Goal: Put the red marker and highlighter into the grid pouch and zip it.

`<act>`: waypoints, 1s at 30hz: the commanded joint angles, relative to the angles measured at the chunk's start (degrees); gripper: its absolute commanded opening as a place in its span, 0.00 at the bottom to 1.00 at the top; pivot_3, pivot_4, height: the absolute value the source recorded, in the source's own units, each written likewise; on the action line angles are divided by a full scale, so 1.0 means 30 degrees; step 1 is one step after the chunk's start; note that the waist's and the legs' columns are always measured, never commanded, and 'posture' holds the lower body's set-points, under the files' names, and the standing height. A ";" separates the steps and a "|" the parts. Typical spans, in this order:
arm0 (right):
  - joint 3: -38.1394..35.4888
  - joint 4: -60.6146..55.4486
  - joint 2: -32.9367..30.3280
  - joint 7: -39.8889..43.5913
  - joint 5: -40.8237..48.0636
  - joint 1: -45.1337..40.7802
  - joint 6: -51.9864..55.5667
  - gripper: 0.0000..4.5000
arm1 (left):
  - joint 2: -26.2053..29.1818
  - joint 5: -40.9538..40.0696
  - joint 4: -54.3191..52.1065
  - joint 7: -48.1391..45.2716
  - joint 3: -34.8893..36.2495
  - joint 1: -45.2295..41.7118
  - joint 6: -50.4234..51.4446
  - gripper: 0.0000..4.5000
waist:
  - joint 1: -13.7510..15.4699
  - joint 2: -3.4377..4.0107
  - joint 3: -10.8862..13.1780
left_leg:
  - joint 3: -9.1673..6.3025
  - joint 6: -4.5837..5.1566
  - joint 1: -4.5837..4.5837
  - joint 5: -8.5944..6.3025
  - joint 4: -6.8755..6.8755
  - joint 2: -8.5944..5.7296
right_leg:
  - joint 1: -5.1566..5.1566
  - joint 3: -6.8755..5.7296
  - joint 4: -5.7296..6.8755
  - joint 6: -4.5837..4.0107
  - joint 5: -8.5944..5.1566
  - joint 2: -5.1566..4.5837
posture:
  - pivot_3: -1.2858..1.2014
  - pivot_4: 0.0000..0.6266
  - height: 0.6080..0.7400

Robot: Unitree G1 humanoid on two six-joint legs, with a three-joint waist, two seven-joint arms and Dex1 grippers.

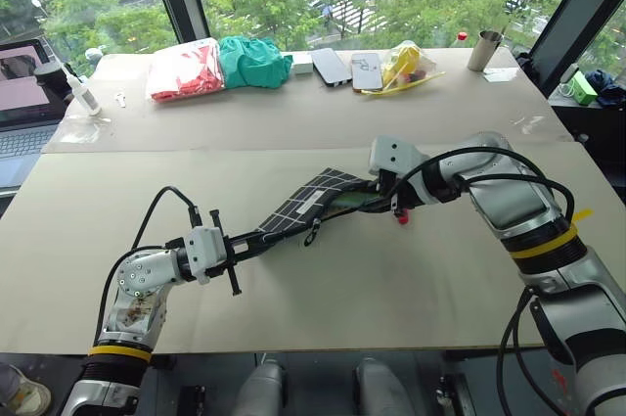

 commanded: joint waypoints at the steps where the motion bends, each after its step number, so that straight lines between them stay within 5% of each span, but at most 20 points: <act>1: -0.0534 -0.2120 -0.0012 -0.0476 0.0150 0.0547 -0.0820 0.23 | -0.0097 0.0003 -0.0410 0.0000 -0.0072 0.0085 -0.0420 0.00 | -0.0020 0.0000 0.0000 | -0.0002 0.0001 0.0000 0.0000 -0.0003 0.0001 | 0.0000 -0.0002 -0.0002 0.0000 0.0000 0.0000 | 0.52 0.24 1.00; 11: 0.0636 -0.3258 0.0521 -0.2872 -0.3026 0.1354 -0.8515 0.23 | -0.0099 -0.0035 -0.0578 -0.0016 -0.0227 0.0005 -0.0257 0.00 | -0.0062 0.0000 0.0000 | 0.0003 -0.0001 0.0001 0.0001 -0.0001 0.0001 | -0.0008 -0.0002 0.0017 0.0000 0.0000 0.0002 | 0.52 0.24 1.00; 15: 0.0748 -0.3036 0.0405 -0.2231 -0.3289 0.1408 -0.9066 0.23 | -0.0085 -0.0033 -0.0595 -0.0021 -0.0267 -0.0020 -0.0234 0.00 | -0.0068 0.0000 0.0000 | 0.0004 -0.0004 0.0002 0.0002 0.0000 0.0001 | -0.0008 -0.0003 0.0017 0.0000 0.0000 0.0003 | 0.52 0.24 1.00; 17: 0.0549 -0.3439 0.0127 -0.1158 -0.2460 0.1695 -0.8352 0.45 | -0.0096 -0.0018 -0.0606 0.0011 -0.0274 -0.0037 -0.0223 0.00 | -0.0070 0.0000 0.0000 | 0.0005 -0.0003 0.0002 0.0003 0.0000 0.0001 | -0.0007 -0.0002 0.0017 0.0000 0.0000 0.0002 | 0.52 0.24 1.00; 24: -0.1188 -0.3869 -0.0244 -0.0025 -0.0202 0.1643 -0.5540 0.98 | -0.0119 -0.0013 -0.0578 0.0058 -0.0318 -0.0087 -0.0206 0.00 | -0.0047 0.0000 0.0000 | 0.0000 -0.0003 0.0003 0.0003 0.0003 0.0001 | 0.0004 -0.0003 0.0012 0.0000 0.0000 0.0003 | 0.52 0.24 1.00; 30: -0.4438 -0.2509 -0.0997 -0.0014 0.2150 0.0747 -0.3069 0.99 | -0.0321 -0.0218 -0.0547 0.0266 -0.0252 -0.0284 0.0083 0.00 | -0.0002 0.0000 0.0000 | 0.0002 -0.0003 0.0007 0.0002 0.0001 0.0001 | 0.0005 -0.0001 0.0013 -0.0001 0.0000 0.0005 | 0.52 0.24 1.00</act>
